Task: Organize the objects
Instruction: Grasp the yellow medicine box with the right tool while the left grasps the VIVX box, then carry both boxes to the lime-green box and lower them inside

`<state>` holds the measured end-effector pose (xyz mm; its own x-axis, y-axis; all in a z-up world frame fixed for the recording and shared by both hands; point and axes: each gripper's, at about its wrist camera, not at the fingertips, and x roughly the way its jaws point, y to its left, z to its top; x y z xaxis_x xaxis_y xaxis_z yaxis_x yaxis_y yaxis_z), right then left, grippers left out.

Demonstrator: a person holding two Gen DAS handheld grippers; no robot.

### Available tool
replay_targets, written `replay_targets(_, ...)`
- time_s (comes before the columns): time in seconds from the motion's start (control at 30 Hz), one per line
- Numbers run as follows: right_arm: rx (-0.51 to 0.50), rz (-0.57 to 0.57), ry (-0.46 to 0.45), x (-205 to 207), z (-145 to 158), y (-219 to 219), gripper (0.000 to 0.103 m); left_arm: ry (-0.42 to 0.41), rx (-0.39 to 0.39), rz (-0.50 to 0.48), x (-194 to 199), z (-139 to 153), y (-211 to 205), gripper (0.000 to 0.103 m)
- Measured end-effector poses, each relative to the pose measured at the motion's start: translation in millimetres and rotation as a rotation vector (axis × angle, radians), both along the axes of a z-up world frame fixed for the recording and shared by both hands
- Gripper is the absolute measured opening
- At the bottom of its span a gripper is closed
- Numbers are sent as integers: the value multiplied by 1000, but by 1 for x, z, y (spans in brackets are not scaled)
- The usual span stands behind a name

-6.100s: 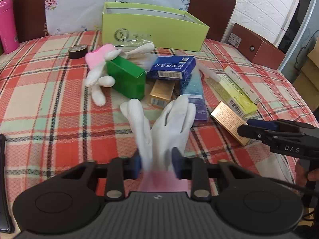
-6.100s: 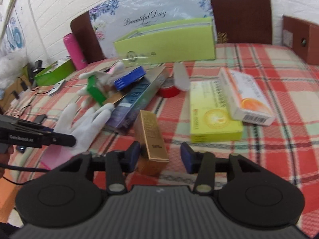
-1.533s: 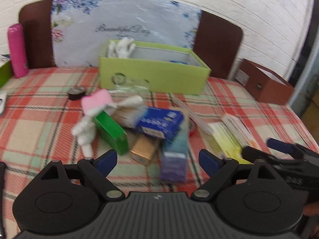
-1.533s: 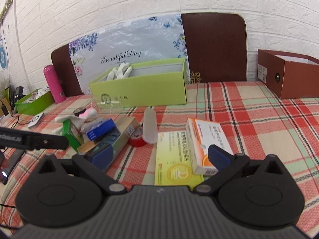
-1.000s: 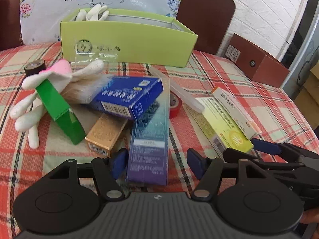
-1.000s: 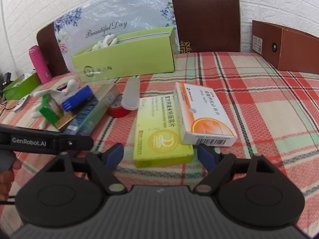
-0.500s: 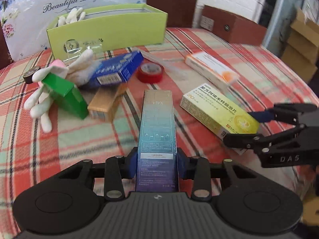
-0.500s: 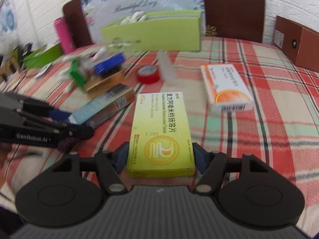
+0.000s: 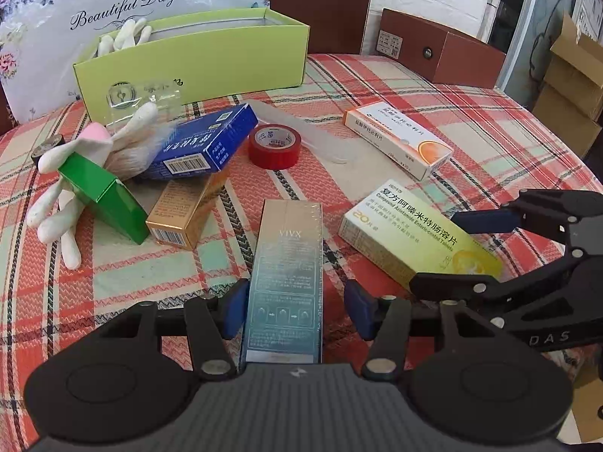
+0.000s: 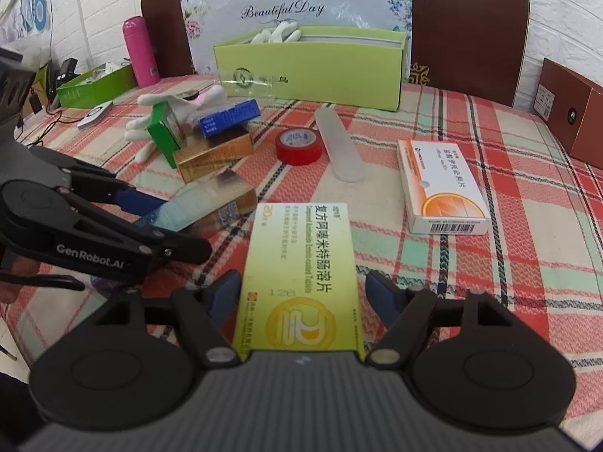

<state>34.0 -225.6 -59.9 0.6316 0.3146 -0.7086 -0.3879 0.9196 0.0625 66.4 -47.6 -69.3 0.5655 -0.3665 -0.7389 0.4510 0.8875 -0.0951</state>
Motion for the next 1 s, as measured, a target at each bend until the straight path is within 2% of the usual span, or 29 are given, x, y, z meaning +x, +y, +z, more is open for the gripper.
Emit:
replay_targets(0.13, 12, -2, 7, 6, -2, 0, 73, 2, -3, 1, 1, 0, 1, 58)
replay_targets(0.23, 8, 5, 14, 8, -6, 3, 66, -7, 7, 1, 3, -1, -1, 57)
replay_targets(0.3, 1, 3, 8, 7, -6, 4, 66, -19, 20, 4, 3, 0, -1, 41)
replay_targets(0.43, 17, 5, 15, 5, 2, 3, 65, -4, -31, -8, 2, 11, 7, 41)
replay_targets(0.6, 73, 10, -84, 12, 43, -7, 65, -80, -113, -50, -4, 51, 21, 41)
replay_targets(0.7, 99, 10, -154, 28, 69, -9, 65, -145, -164, -40, 5, 80, 31, 41)
replay_targets(0.9, 140, 26, -254, 76, 107, 2, 65, -266, -235, 66, 45, 130, 46, 41)
replay_targets(1.0, 160, 24, -281, 108, 119, 10, 65, -281, -271, 119, 75, 146, 49, 41)
